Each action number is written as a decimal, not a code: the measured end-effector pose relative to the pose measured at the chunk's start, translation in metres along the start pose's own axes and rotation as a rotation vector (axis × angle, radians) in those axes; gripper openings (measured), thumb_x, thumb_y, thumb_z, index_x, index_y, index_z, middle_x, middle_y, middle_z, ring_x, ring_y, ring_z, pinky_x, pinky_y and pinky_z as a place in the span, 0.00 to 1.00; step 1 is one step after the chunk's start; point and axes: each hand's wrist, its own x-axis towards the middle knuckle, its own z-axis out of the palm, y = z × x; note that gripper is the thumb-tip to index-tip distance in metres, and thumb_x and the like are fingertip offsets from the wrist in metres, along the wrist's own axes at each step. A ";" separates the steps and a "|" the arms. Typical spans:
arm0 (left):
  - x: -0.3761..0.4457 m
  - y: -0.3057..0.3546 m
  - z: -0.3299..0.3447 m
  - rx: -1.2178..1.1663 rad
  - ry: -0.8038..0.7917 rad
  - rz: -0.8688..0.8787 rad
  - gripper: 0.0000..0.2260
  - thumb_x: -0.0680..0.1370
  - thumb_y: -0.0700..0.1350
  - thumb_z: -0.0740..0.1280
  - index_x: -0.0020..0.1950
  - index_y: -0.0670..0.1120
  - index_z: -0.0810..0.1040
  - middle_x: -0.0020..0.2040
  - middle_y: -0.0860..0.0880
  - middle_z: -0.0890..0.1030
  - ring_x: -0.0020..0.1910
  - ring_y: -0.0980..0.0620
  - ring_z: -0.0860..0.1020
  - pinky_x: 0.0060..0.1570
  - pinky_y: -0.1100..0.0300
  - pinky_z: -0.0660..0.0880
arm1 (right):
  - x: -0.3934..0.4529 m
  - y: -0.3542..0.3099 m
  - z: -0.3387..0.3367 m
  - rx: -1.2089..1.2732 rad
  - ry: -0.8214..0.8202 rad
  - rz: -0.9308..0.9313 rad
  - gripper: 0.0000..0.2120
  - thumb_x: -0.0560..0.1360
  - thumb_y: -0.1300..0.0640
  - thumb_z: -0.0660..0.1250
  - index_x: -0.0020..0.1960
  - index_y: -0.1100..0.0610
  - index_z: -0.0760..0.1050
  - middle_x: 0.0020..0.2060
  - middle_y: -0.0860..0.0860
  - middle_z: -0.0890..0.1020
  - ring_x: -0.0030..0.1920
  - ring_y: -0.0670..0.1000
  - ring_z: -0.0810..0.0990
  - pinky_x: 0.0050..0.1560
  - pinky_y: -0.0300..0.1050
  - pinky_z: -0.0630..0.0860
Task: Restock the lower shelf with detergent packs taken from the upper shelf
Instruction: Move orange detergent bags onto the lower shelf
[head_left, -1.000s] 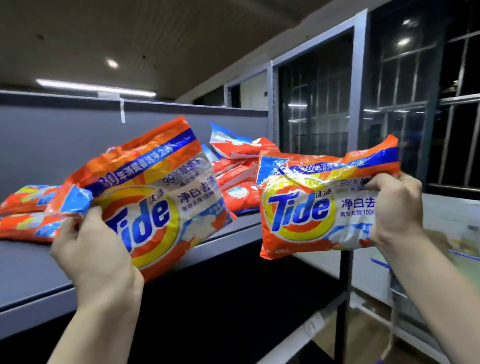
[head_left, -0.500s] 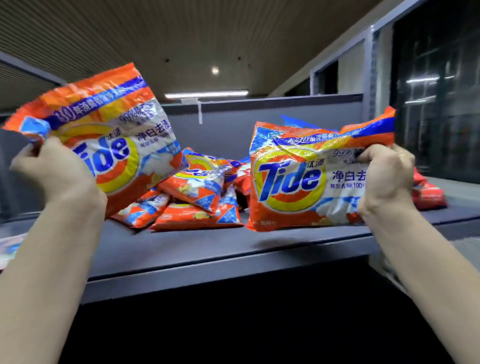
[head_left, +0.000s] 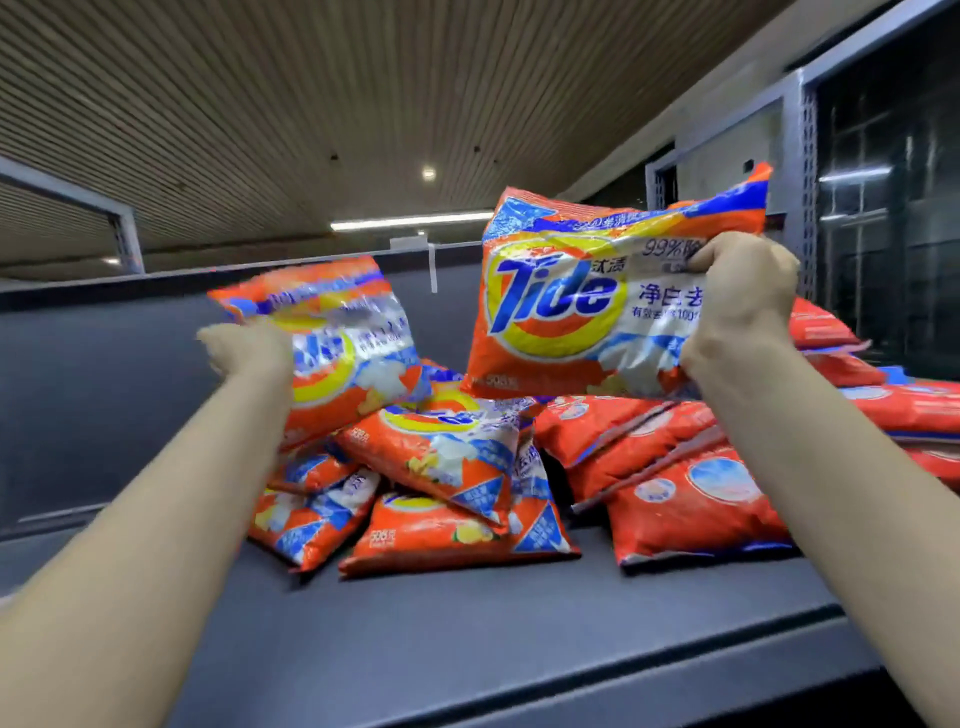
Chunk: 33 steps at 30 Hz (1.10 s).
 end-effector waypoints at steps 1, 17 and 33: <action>-0.003 -0.008 0.008 0.169 -0.037 0.004 0.28 0.79 0.50 0.62 0.75 0.40 0.59 0.74 0.40 0.63 0.72 0.40 0.63 0.71 0.48 0.60 | -0.001 0.005 0.006 -0.002 0.010 0.004 0.17 0.65 0.75 0.55 0.24 0.56 0.66 0.24 0.51 0.69 0.33 0.54 0.70 0.36 0.48 0.71; 0.012 -0.068 0.013 0.994 -0.518 0.528 0.25 0.77 0.63 0.58 0.72 0.56 0.66 0.69 0.46 0.72 0.69 0.42 0.67 0.66 0.47 0.59 | -0.037 0.158 0.044 -1.603 -0.675 -0.271 0.22 0.78 0.44 0.59 0.69 0.52 0.68 0.71 0.54 0.66 0.69 0.59 0.64 0.65 0.55 0.65; -0.045 -0.060 -0.051 0.604 -0.510 0.442 0.08 0.77 0.48 0.64 0.50 0.45 0.77 0.54 0.43 0.79 0.53 0.44 0.74 0.49 0.56 0.70 | -0.087 0.106 0.011 -1.295 -0.920 -0.154 0.21 0.79 0.46 0.60 0.70 0.53 0.69 0.67 0.52 0.73 0.66 0.53 0.71 0.60 0.44 0.66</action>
